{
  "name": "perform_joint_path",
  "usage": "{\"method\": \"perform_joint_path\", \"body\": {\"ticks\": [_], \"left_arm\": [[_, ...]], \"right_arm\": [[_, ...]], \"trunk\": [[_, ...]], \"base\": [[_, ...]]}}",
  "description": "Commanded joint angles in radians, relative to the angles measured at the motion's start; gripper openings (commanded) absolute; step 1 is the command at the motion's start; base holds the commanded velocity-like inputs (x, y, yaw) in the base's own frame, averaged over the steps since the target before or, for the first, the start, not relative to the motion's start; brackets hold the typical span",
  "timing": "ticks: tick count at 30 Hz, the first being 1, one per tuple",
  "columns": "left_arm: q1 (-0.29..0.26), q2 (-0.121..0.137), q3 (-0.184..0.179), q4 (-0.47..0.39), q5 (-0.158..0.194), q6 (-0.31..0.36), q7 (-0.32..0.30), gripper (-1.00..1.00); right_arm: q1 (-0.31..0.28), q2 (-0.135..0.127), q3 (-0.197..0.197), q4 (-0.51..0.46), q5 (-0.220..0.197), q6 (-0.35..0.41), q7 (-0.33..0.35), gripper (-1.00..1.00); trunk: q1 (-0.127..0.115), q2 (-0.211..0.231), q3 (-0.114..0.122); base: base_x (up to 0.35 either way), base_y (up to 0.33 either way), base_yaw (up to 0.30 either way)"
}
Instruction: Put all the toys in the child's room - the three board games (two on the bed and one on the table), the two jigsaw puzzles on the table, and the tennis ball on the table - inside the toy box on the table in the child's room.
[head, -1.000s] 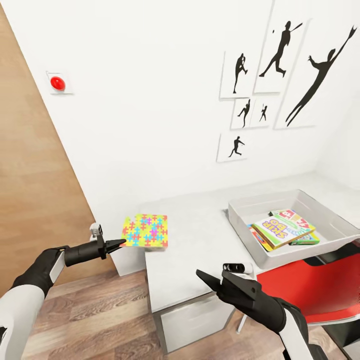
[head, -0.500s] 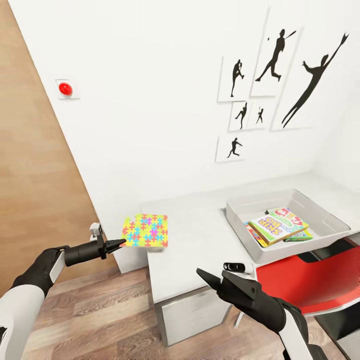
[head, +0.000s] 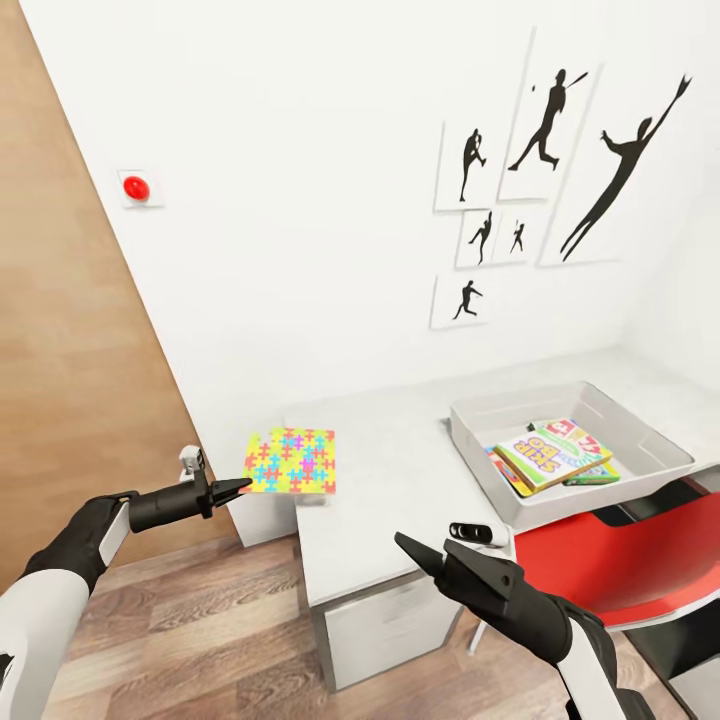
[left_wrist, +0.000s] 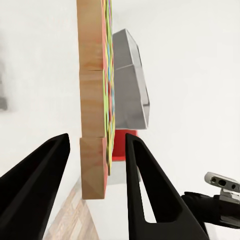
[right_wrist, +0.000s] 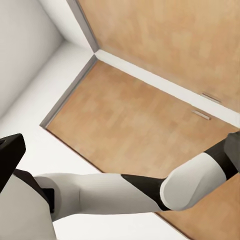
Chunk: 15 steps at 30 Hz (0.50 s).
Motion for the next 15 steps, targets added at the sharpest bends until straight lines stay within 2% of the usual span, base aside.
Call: {"method": "perform_joint_path", "body": {"ticks": [1,6,11,12,14,15], "left_arm": [[-0.001,0.0,0.0,0.0,0.001,0.01,-0.003,-1.0],[-0.001,0.0,0.001,0.0,0.001,0.01,-0.003,-1.0],[-0.001,0.001,0.001,0.0,0.001,0.01,-0.003,-1.0],[-0.001,0.001,0.001,-0.002,0.001,0.01,-0.003,-1.0],[-0.001,0.0,0.001,-0.003,0.001,0.01,-0.003,-1.0],[-0.001,0.0,0.001,-0.004,0.001,0.01,-0.003,-1.0]], "right_arm": [[-0.001,0.0,0.0,0.0,-0.002,0.004,0.0,1.0],[-0.001,0.0,0.001,0.0,0.002,0.002,-0.003,1.0],[-0.001,0.001,0.005,0.0,0.007,0.001,-0.044,1.0],[-0.001,0.002,0.006,0.0,0.011,0.0,-0.127,1.0],[-0.002,0.003,0.006,-0.001,0.013,0.0,-0.189,1.0],[-0.002,0.003,0.006,-0.002,0.014,0.002,-0.257,1.0]], "trunk": [[-0.004,0.006,0.002],[-0.023,0.041,0.018],[-0.042,0.076,0.033],[-0.046,0.083,0.037],[-0.054,0.097,0.043],[-0.058,0.104,0.046]], "base": [[0.0,0.0,0.0],[0.0,0.0,0.0],[0.0,0.0,0.0],[0.0,0.0,0.0],[0.0,0.0,0.0],[0.0,0.0,0.0]]}}
